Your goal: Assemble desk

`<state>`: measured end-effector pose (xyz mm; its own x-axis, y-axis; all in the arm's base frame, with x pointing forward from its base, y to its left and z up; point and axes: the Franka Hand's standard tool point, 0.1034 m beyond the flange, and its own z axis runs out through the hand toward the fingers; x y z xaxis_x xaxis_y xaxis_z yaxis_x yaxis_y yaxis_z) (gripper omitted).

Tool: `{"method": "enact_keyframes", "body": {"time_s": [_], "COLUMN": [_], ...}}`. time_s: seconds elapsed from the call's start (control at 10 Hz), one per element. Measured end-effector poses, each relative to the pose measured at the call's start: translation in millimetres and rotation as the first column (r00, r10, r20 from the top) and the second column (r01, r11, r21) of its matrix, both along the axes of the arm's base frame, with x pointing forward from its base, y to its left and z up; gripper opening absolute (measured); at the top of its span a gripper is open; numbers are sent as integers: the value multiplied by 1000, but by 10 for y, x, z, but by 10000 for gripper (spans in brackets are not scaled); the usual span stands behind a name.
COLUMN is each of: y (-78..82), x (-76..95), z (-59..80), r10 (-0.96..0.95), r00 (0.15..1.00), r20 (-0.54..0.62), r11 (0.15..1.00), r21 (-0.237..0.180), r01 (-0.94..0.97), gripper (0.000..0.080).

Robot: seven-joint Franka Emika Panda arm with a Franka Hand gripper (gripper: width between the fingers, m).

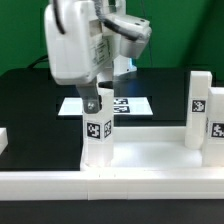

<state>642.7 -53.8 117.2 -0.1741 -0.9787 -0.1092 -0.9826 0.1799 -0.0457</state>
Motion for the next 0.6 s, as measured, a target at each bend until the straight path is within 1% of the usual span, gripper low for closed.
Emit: {"method": "enact_keyframes", "body": {"time_s": [0.1,0.2,0.3,0.5,0.6], "y": [-17,-18,-21,-31,-53], "x": [15,13,12,6,0], "z": [2,0,0,-2,-11], "r10": [129,175,244,418,628], "r00": [991,984,969,908,779], "r20": [23,26,31,33,8], "r11": [992,984,969,908,776], "r21": [-17,-22,-29,-53,-90], "r01": [-129,-175,-244,-416,-624], "gripper": [623,645,645,649,649]}}
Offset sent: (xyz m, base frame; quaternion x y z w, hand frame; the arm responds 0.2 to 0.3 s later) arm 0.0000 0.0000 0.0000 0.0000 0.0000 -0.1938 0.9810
